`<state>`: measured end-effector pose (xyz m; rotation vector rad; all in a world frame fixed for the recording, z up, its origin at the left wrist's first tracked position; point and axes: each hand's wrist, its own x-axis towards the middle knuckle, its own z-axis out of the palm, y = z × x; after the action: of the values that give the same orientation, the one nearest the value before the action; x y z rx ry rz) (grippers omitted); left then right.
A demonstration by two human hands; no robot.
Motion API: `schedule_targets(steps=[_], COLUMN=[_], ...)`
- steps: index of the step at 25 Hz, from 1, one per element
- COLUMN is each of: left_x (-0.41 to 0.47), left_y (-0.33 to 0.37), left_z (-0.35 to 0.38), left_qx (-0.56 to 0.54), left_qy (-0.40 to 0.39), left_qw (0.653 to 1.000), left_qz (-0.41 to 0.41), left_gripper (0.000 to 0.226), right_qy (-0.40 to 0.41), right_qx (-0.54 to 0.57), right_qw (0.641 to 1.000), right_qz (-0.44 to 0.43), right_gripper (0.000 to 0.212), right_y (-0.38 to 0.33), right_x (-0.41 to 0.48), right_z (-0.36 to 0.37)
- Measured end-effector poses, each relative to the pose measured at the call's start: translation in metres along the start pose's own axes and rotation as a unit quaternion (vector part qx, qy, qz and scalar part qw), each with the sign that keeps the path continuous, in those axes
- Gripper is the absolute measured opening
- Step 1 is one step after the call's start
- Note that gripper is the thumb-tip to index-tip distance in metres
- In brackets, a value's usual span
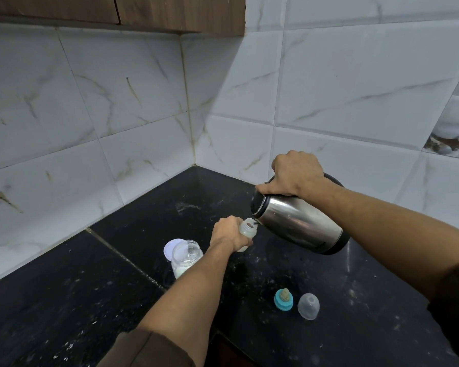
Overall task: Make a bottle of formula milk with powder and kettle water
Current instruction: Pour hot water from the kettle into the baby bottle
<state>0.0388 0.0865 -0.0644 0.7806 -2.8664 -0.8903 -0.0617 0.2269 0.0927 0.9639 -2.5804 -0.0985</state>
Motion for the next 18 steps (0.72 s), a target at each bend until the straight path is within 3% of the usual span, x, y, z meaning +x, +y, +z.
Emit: schedule_targets(steps=[18], left_x=[0.0034], left_y=[-0.0002], left_z=[0.0024], left_qx=[0.005], left_qy=[-0.004], left_qw=[1.000], left_qz=[0.006], left_gripper=[0.046], right_qy=[-0.002], right_qx=[-0.005], right_qw=[1.000], right_qz=[-0.010], right_gripper=[0.066], right_y=[0.0015], right_x=[0.0001], right_z=[0.0038])
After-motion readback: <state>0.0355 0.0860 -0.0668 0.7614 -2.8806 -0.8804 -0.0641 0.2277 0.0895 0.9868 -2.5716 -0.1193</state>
